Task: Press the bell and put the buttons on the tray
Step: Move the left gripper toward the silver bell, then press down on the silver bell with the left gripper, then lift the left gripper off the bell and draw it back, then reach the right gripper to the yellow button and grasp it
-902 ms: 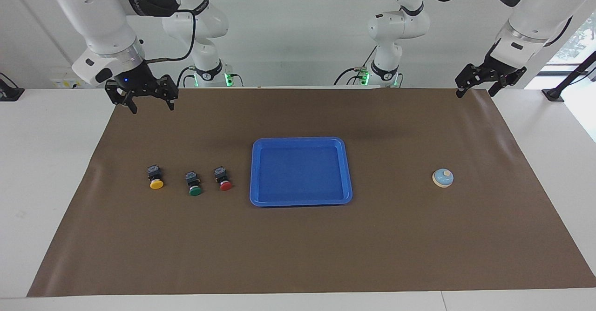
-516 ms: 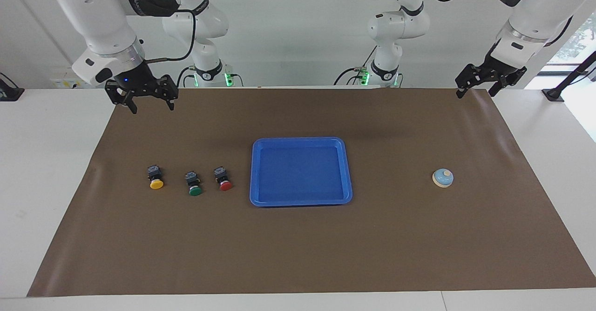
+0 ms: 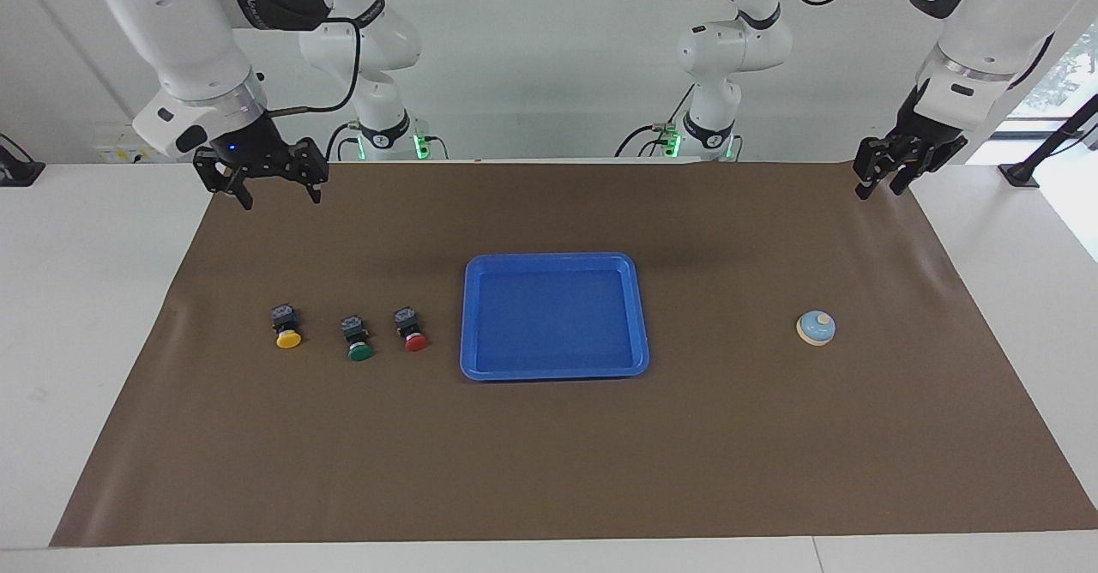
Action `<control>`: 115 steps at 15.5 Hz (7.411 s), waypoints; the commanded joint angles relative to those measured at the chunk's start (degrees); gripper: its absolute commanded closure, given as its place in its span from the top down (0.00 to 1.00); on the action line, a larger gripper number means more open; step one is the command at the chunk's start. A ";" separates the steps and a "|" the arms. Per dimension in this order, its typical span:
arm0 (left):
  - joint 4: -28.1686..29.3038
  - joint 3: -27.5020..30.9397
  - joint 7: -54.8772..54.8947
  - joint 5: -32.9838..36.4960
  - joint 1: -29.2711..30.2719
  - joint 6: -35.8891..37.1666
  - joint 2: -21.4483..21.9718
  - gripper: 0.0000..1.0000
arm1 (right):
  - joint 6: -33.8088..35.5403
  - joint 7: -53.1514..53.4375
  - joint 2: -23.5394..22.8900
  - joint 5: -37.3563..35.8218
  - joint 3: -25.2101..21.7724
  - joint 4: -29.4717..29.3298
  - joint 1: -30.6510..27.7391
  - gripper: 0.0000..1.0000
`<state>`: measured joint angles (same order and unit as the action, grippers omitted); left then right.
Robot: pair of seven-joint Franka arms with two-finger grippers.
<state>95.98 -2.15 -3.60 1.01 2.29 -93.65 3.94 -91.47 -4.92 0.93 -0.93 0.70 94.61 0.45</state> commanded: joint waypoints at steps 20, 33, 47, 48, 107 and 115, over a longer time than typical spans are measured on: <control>12.64 0.74 -0.89 0.40 0.96 -28.25 -17.21 0.00 | 1.29 -1.23 -0.66 -0.47 0.00 -1.18 -0.18 1.00; 19.86 0.74 1.57 0.40 2.89 -36.08 -17.56 0.00 | 1.29 -1.23 -0.66 -0.47 0.00 -1.18 -0.18 1.00; -5.71 -1.45 1.31 -0.74 1.31 4.86 -6.76 1.00 | 1.29 -1.23 -0.66 -0.47 0.00 -1.18 -0.18 1.00; -5.71 -1.72 1.31 -0.74 1.31 5.40 -5.36 1.00 | 1.29 -1.14 -0.66 -0.47 0.00 -1.18 -0.18 1.00; -2.64 3.46 1.14 -0.66 -6.86 8.48 -1.13 1.00 | -50.21 -27.06 -15.86 2.50 0.00 29.23 -12.93 1.00; -2.64 3.46 1.14 -0.66 -6.86 8.48 -1.12 1.00 | -39.59 -28.21 -12.89 3.22 0.00 26.15 -10.21 0.00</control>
<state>91.14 0.85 -2.45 0.79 -4.24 -83.73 1.01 -135.09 -31.44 -14.33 1.99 0.47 121.46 -10.92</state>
